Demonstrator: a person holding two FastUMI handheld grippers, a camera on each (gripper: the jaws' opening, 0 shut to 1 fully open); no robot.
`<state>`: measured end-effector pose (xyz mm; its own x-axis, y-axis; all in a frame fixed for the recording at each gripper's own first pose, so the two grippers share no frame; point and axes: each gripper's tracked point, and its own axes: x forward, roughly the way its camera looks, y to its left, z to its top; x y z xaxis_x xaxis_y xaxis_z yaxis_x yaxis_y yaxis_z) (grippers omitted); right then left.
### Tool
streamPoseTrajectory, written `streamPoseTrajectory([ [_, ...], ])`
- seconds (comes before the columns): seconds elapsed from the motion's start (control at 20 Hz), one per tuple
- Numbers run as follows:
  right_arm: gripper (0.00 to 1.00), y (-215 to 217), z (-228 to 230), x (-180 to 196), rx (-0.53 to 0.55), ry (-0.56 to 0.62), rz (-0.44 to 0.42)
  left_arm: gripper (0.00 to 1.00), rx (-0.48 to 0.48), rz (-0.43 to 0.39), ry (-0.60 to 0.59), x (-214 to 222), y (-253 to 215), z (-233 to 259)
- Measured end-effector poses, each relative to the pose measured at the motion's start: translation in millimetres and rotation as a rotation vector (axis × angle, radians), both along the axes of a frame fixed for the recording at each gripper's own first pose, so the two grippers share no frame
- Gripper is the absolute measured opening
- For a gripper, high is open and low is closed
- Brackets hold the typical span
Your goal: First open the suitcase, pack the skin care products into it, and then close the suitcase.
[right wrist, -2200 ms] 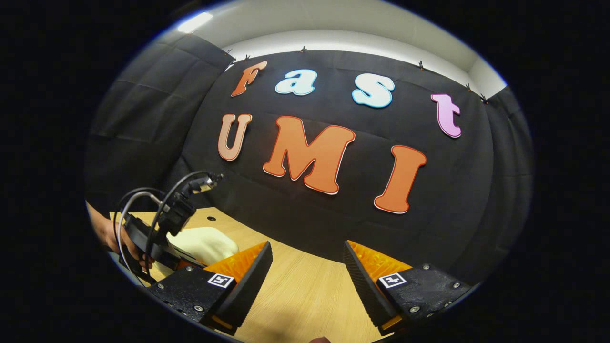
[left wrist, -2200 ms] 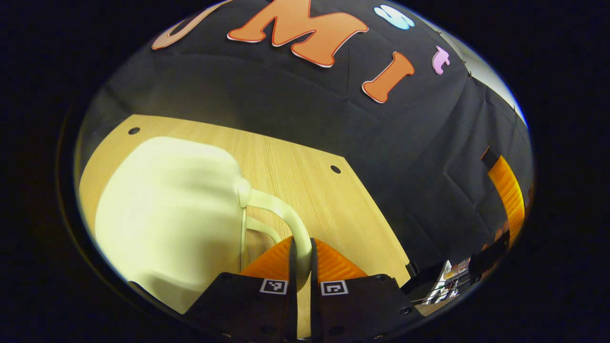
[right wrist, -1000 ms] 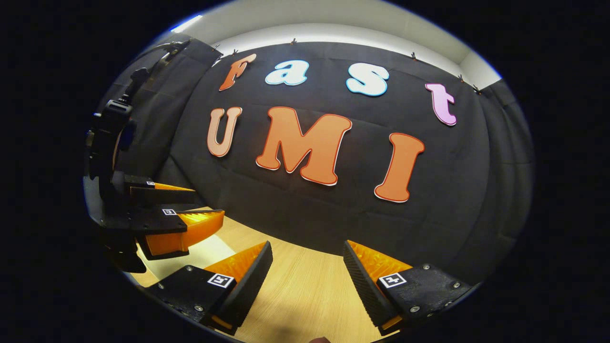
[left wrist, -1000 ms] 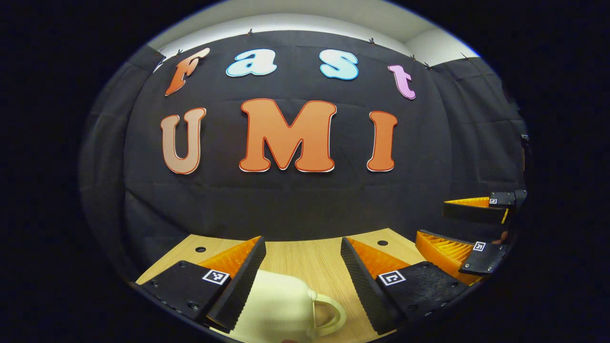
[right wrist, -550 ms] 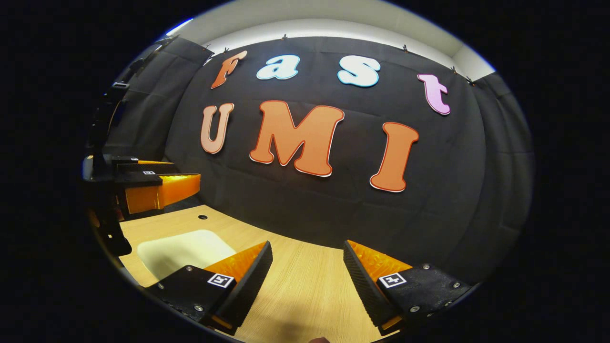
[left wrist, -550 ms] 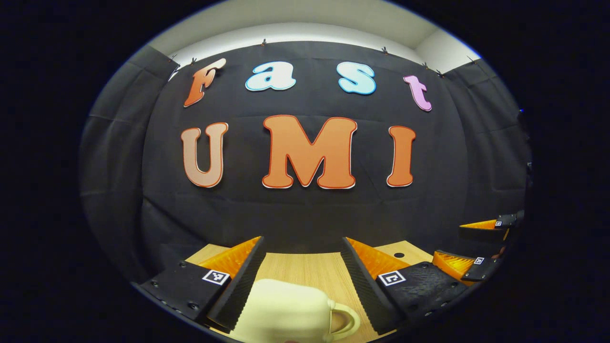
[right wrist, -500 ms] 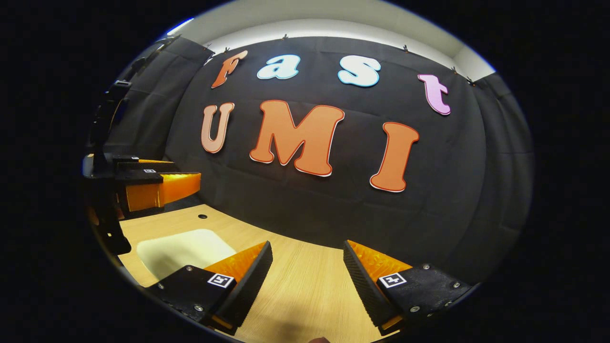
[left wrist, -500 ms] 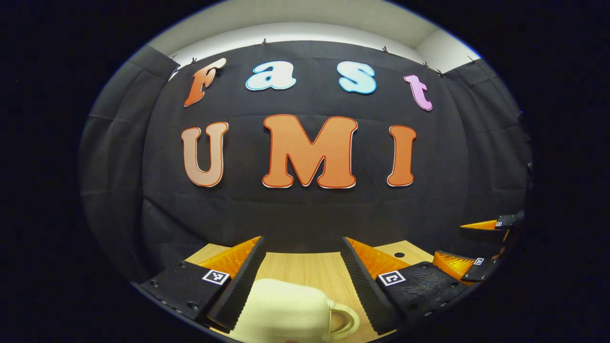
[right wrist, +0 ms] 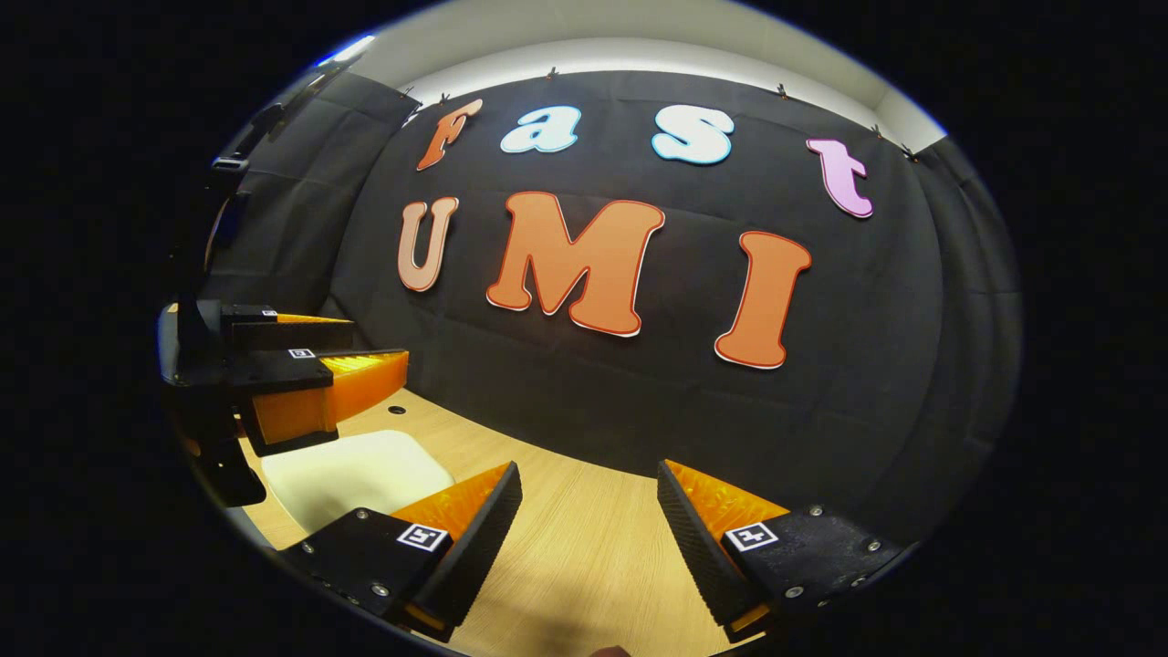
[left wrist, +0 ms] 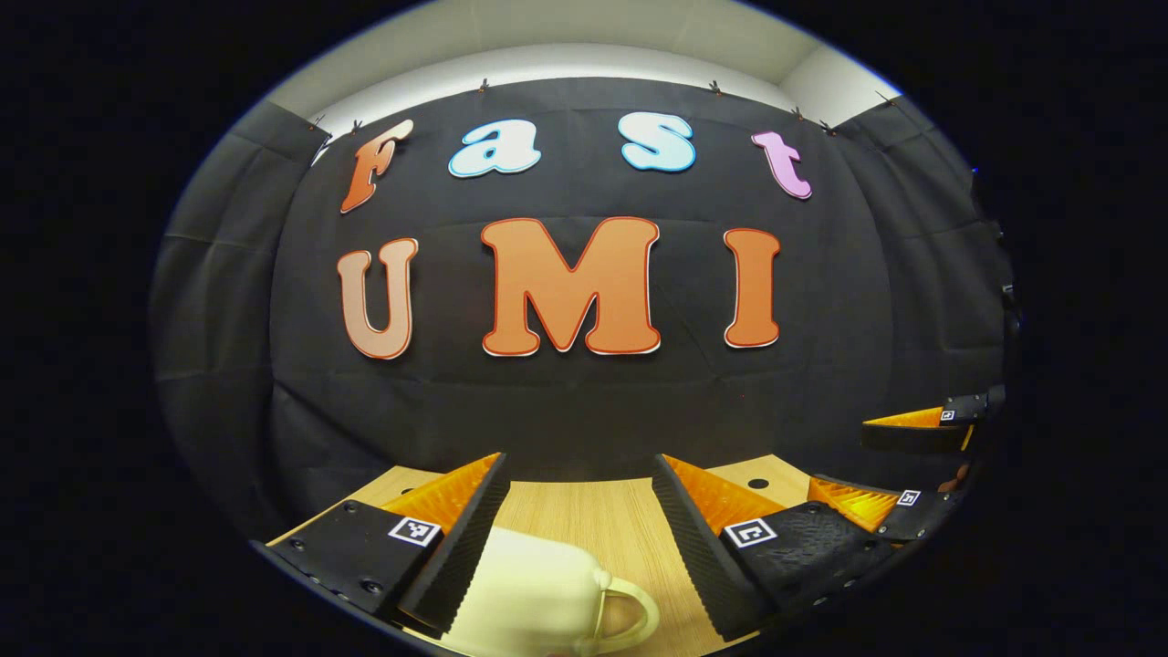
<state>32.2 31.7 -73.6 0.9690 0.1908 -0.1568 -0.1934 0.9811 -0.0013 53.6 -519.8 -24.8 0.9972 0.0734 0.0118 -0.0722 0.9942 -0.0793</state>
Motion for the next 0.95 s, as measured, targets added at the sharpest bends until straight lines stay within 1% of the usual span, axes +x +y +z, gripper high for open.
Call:
streamPoseTrajectory([
  [0.05, 0.95, 0, 0, 0, 0.006, -0.004, 0.014, 0.95, 0.003, 0.016, 0.002, -2, 1, -1],
  [0.1, 0.95, 1, -1, -1, 0.012, -0.006, 0.030, 0.95, 0.010, 0.027, 0.012, -4, -2, -4],
  [0.15, 0.95, 3, -3, -4, 0.018, 0.000, 0.053, 0.95, 0.021, 0.054, 0.027, -8, -1, -7],
  [0.25, 0.95, 7, 0, -9, 0.026, -0.020, 0.092, 0.97, 0.035, 0.094, 0.017, -21, -5, -5],
  [0.45, 0.95, 14, -1, -9, 0.063, -0.024, 0.122, 0.97, 0.091, 0.090, 0.047, -32, -13, -12],
  [0.55, 0.95, 18, 4, -9, 0.057, -0.044, 0.141, 0.97, 0.090, 0.104, 0.043, -36, -13, -8],
  [0.7, 0.95, 18, 11, -7, 0.069, -0.058, 0.134, 0.95, 0.096, 0.100, 0.032, -42, -12, -7],
  [0.95, 0.95, 8, 14, -11, 0.049, -0.066, 0.098, 0.95, 0.076, 0.064, 0.014, -36, -17, -1],
])
